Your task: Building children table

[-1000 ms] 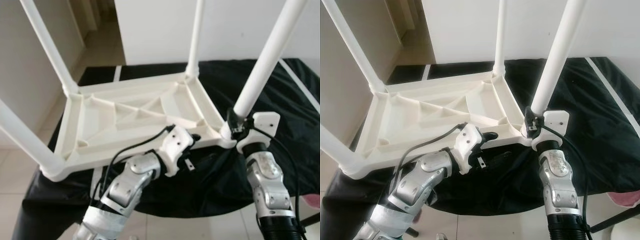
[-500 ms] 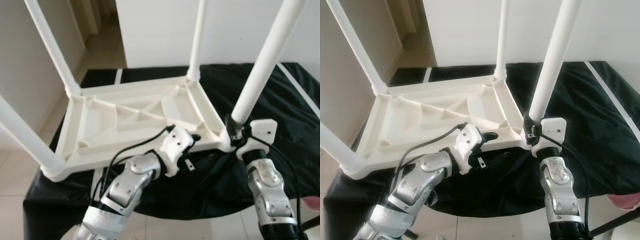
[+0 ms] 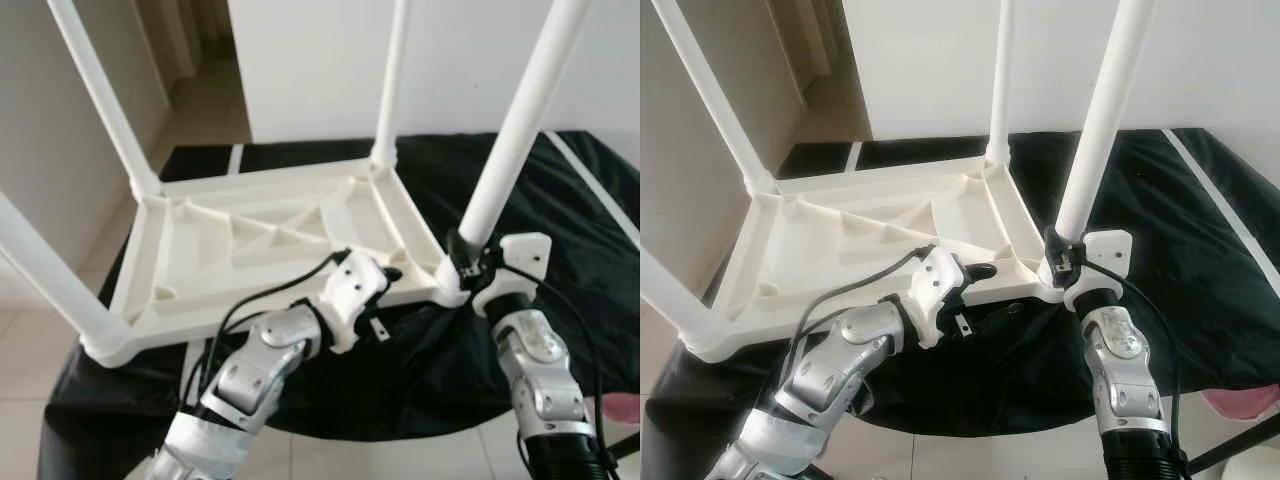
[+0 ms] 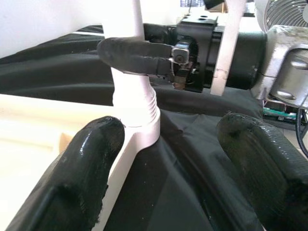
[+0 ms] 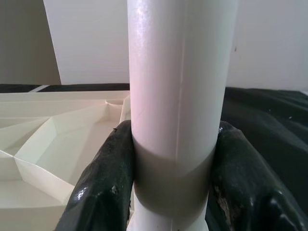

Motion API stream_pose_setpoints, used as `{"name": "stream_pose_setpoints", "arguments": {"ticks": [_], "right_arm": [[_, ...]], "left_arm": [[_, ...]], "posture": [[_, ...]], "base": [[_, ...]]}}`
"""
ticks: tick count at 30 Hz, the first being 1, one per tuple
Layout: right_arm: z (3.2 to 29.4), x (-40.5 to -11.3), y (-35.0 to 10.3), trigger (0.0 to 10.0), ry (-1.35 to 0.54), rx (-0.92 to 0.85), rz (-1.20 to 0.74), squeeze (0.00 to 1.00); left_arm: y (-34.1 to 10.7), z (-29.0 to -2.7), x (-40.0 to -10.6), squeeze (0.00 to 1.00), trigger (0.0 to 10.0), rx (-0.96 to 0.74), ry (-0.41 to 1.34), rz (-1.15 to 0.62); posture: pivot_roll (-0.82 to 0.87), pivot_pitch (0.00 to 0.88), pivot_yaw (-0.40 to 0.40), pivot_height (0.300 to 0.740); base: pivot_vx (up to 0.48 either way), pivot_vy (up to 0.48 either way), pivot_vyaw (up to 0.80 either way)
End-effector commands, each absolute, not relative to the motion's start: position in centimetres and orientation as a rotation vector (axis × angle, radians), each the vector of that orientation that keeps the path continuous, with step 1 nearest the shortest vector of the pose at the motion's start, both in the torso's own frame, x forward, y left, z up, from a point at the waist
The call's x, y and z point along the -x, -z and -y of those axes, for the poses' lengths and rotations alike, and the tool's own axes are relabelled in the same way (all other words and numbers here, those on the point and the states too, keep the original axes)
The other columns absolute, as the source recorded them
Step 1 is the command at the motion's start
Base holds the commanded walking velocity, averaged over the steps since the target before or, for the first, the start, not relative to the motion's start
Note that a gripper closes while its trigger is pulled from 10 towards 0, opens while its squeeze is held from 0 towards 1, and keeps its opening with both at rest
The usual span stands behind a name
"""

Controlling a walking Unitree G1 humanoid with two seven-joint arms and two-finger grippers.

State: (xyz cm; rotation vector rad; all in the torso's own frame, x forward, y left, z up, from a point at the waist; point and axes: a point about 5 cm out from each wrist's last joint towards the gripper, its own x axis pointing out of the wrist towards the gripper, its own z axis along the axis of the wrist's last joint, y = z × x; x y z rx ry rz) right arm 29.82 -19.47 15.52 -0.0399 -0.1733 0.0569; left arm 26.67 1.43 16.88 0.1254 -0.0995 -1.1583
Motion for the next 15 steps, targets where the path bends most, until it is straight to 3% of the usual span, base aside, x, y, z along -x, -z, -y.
{"name": "stream_pose_setpoints", "arguments": {"ticks": [1,15], "right_arm": [[19.97,-29.81,-13.46,10.0,-0.029,0.019,0.054,0.0],[20.97,-30.36,-12.8,10.0,0.067,-0.033,-0.031,0.0]], "left_arm": [[-17.3,-1.35,-26.52,0.0,10.0,-0.138,1.189,0.113],[-17.55,-1.62,-26.61,0.0,10.0,-0.136,1.174,0.118]], "posture": [[-0.06,0.007,0.026,0.74],[-0.06,0.023,0.019,0.74]], "base": [[0.0,0.0,0.0],[0.0,0.0,0.0]]}}
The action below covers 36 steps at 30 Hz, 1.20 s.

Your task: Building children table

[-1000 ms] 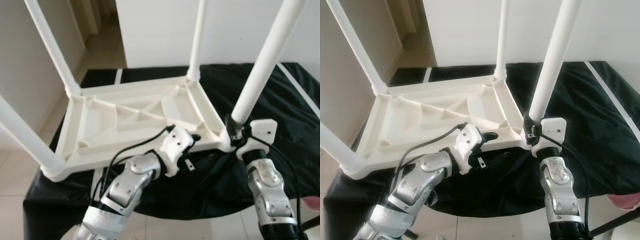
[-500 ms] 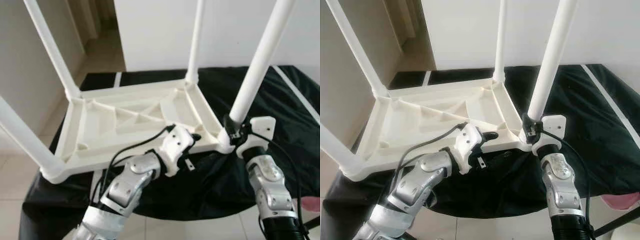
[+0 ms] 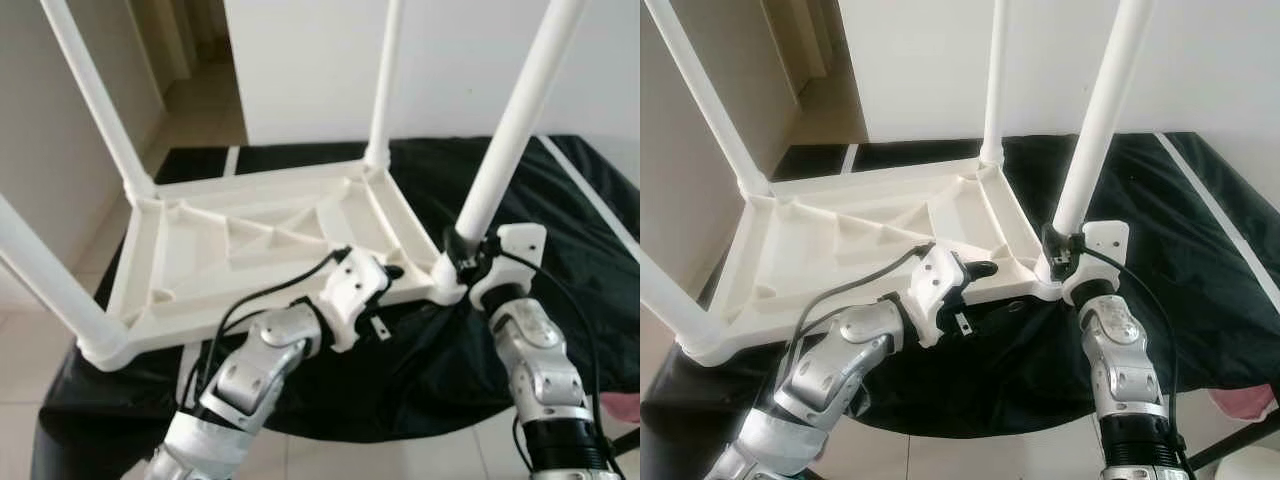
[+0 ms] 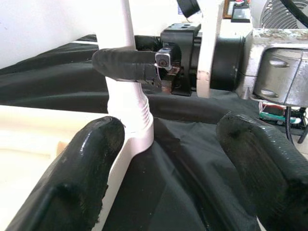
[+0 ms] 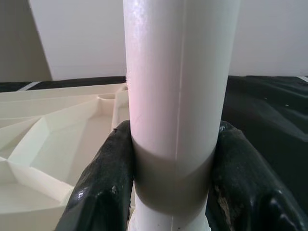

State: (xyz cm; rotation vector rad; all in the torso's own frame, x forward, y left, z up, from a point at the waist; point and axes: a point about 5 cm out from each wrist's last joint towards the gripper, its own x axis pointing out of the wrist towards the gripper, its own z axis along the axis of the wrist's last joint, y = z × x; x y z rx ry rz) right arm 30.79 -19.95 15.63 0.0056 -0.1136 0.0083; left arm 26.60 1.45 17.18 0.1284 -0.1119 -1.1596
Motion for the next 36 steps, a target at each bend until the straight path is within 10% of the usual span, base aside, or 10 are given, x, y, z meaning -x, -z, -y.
{"name": "stream_pose_setpoints", "arguments": {"ticks": [1,22,33,34,36], "right_arm": [[21.1,-30.3,-12.7,10.0,0.092,-0.045,-0.036,0.0],[18.8,-30.1,-12.5,10.0,0.597,-0.19,-0.05,0.0],[17.4,-30.7,-13.4,10.0,0.525,-0.195,-0.001,0.0],[17.3,-30.8,-14.1,10.0,0.483,-0.202,0.053,1.0],[17.3,-30.8,-14.6,10.0,0.453,-0.208,0.092,1.0]], "left_arm": [[-17.6,-1.6,-26.6,0.0,10.0,-0.137,1.172,0.118],[-18.1,-1.3,-26.9,0.0,10.0,-0.128,1.185,0.136],[-18.2,-1.4,-26.9,0.0,10.0,-0.127,1.179,0.143],[-18.2,-1.4,-26.9,0.0,10.0,-0.128,1.179,0.143],[-18.2,-1.4,-26.9,0.0,10.0,-0.128,1.179,0.144]], "posture": [[-0.06,0.025,0.02,0.74],[-0.07,0.029,0.018,0.74],[-0.06,0.024,0.007,0.74],[-0.06,0.023,0.007,0.74],[-0.06,0.023,0.007,0.74]], "base": [[0.0,0.0,0.0],[0.0,0.0,0.0],[0.0,0.0,0.0],[0.0,0.0,0.0],[0.0,0.0,0.0]]}}
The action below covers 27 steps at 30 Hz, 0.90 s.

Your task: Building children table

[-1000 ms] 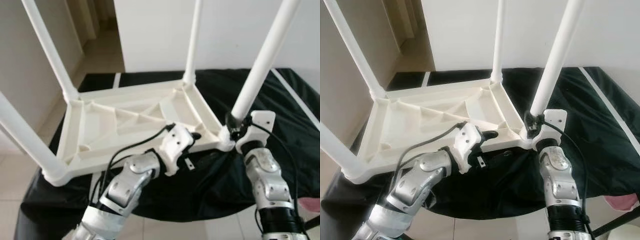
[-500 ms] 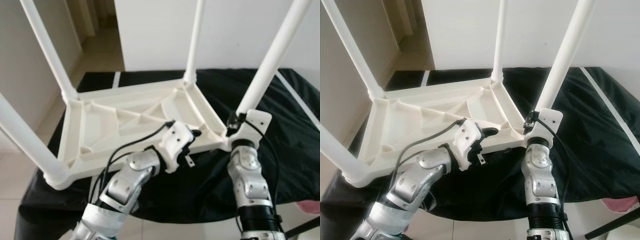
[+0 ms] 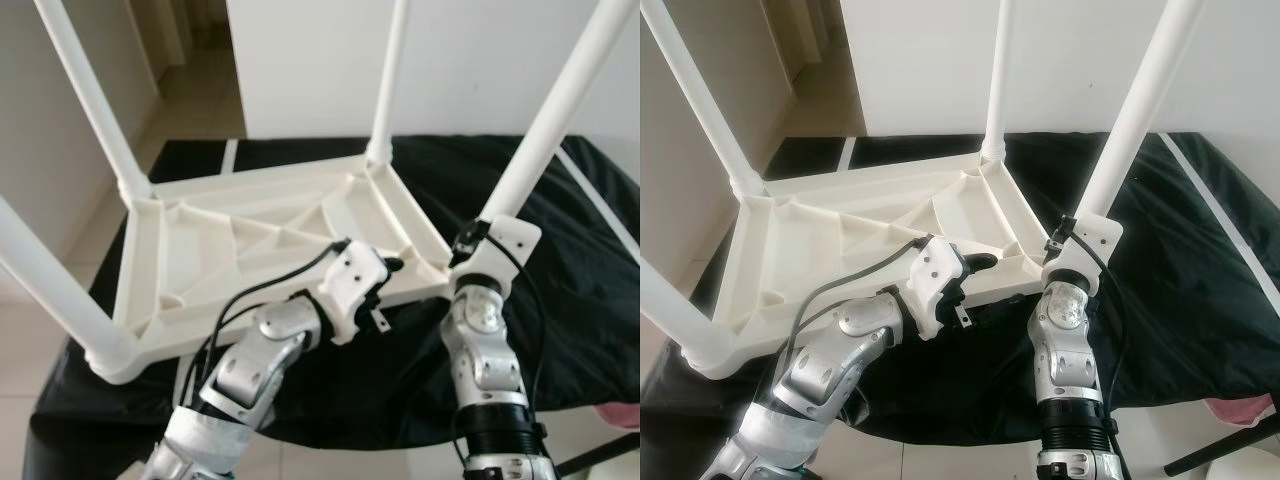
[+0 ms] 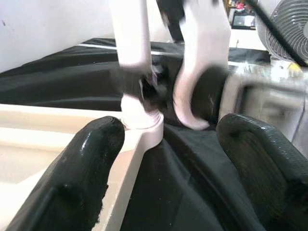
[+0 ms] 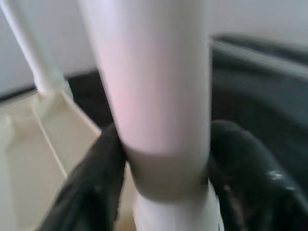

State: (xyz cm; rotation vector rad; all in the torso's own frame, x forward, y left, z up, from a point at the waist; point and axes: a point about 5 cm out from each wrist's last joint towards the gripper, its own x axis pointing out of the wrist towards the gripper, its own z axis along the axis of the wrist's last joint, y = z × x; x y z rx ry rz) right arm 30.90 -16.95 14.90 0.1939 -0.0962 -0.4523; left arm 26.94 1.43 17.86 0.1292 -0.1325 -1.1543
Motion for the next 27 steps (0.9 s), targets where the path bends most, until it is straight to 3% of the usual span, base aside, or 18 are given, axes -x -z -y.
{"name": "stream_pose_setpoints", "arguments": {"ticks": [1,8,9,27], "right_arm": [[17.4,-30.8,-15.1,10.0,0.442,-0.193,0.135,1.0],[18.1,-31.1,-16.4,10.0,0.31,-0.156,0.224,1.0],[18.5,-31.1,-16.5,10.0,0.277,-0.148,0.233,0.0],[21.7,-32.8,-15.6,10.0,-0.177,0.042,0.109,0.0]], "left_arm": [[-18.2,-1.4,-26.8,0.0,10.0,-0.128,1.18,0.143],[-18.3,-1.3,-26.7,0.0,10.0,-0.127,1.189,0.143],[-18.3,-1.2,-26.7,0.0,10.0,-0.127,1.193,0.144],[-18.6,-0.4,-26.7,0.0,10.0,-0.16,1.23,0.163]], "posture": [[-0.05,0.022,0.009,0.74],[-0.05,0.02,0.014,0.74],[-0.06,0.018,0.016,0.74],[-0.07,0.007,0.029,0.74]], "base": [[0.0,0.0,0.0],[0.0,0.0,0.0],[0.0,0.0,0.0],[0.0,0.0,0.0]]}}
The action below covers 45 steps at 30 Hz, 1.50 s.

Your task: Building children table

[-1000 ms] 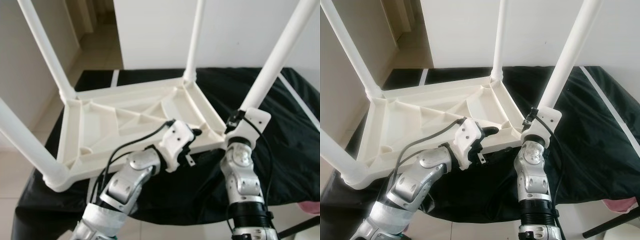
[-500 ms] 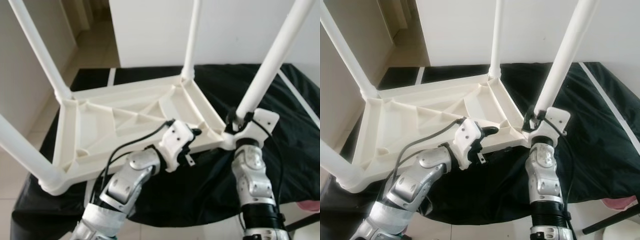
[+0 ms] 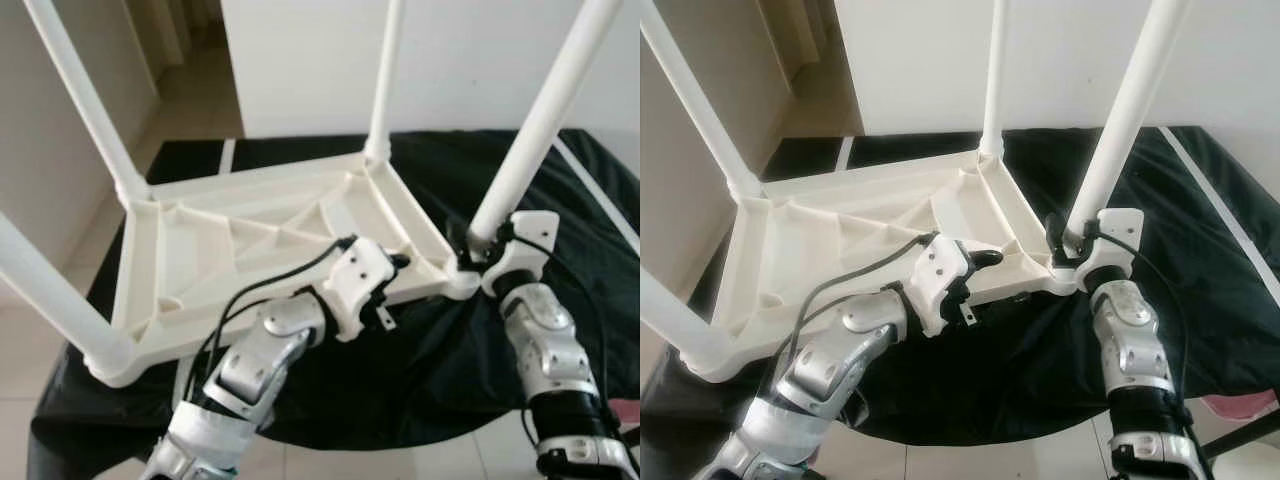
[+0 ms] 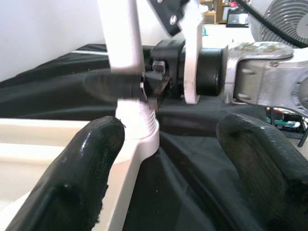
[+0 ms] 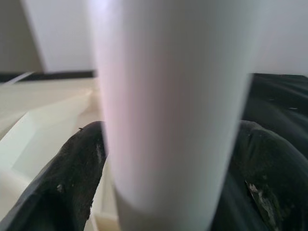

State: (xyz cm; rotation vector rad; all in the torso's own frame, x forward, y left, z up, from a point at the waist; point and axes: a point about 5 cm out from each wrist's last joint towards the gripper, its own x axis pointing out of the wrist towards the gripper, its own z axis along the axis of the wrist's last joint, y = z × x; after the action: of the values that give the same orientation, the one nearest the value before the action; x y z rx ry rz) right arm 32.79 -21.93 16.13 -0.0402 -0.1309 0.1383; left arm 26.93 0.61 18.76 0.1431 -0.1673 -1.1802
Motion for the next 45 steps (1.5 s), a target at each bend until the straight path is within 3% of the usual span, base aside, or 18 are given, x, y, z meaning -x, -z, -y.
{"name": "stream_pose_setpoints", "arguments": {"ticks": [1,10,11,13,15,16,17,32,33,34,45], "right_arm": [[22.0,-33.0,-15.5,10.0,-0.215,0.054,0.092,0.0],[23.1,-33.5,-15.7,10.0,-0.32,0.159,0.061,0.0],[23.4,-33.7,-16.0,9.3,-0.344,0.179,0.052,0.0],[23.9,-33.9,-16.3,9.3,-0.372,0.196,0.047,0.0],[24.4,-34.0,-16.3,3.8,-0.384,0.213,0.033,0.0],[24.5,-34.0,-16.2,3.8,-0.388,0.217,0.026,0.0],[24.8,-34.0,-16.0,0.0,-0.384,0.219,0.011,0.0],[25.7,-33.2,-13.7,0.0,-0.361,0.193,-0.056,0.0],[25.6,-33.1,-13.4,1.6,-0.35,0.184,-0.064,0.0],[25.5,-33.0,-13.1,10.0,-0.336,0.166,-0.071,0.0],[23.6,-33.5,-12.8,10.0,-0.078,0.032,-0.069,0.0]], "left_arm": [[-18.7,-0.4,-26.8,0.0,10.0,-0.161,1.229,0.165],[-18.8,-0.5,-26.8,0.0,10.0,-0.16,1.228,0.168],[-18.8,-0.5,-26.8,0.0,10.0,-0.161,1.229,0.168],[-18.8,-0.5,-26.8,0.0,10.0,-0.163,1.23,0.167],[-18.8,-0.5,-26.9,0.0,10.0,-0.164,1.228,0.168],[-18.8,-0.5,-26.9,0.0,10.0,-0.165,1.228,0.168],[-18.8,-0.5,-26.9,0.0,10.0,-0.164,1.227,0.168],[-18.7,-0.5,-26.7,0.0,10.0,-0.157,1.23,0.164],[-18.7,-0.6,-26.7,0.0,10.0,-0.156,1.23,0.163],[-18.7,-0.6,-26.6,0.0,10.0,-0.155,1.23,0.162],[-18.6,-0.4,-26.5,0.0,10.0,-0.145,1.233,0.161]], "posture": [[-0.07,0.007,0.03,0.74],[-0.07,0.008,0.035,0.74],[-0.07,0.008,0.038,0.74],[-0.07,0.008,0.038,0.74],[-0.07,0.011,0.035,0.74],[-0.07,0.011,0.035,0.74],[-0.07,0.012,0.036,0.74],[-0.07,0.023,0.04,0.74],[-0.08,0.024,0.04,0.74],[-0.08,0.028,0.039,0.74],[-0.09,0.028,0.033,0.74]], "base": [[0.0,0.0,0.0],[0.0,0.0,0.0],[0.0,0.0,0.0],[0.0,0.0,0.0],[0.0,0.0,0.0],[0.0,0.0,0.0],[0.0,0.0,0.0],[0.0,0.0,0.0],[0.0,0.0,0.0],[0.0,0.0,0.0],[0.0,0.0,0.0]]}}
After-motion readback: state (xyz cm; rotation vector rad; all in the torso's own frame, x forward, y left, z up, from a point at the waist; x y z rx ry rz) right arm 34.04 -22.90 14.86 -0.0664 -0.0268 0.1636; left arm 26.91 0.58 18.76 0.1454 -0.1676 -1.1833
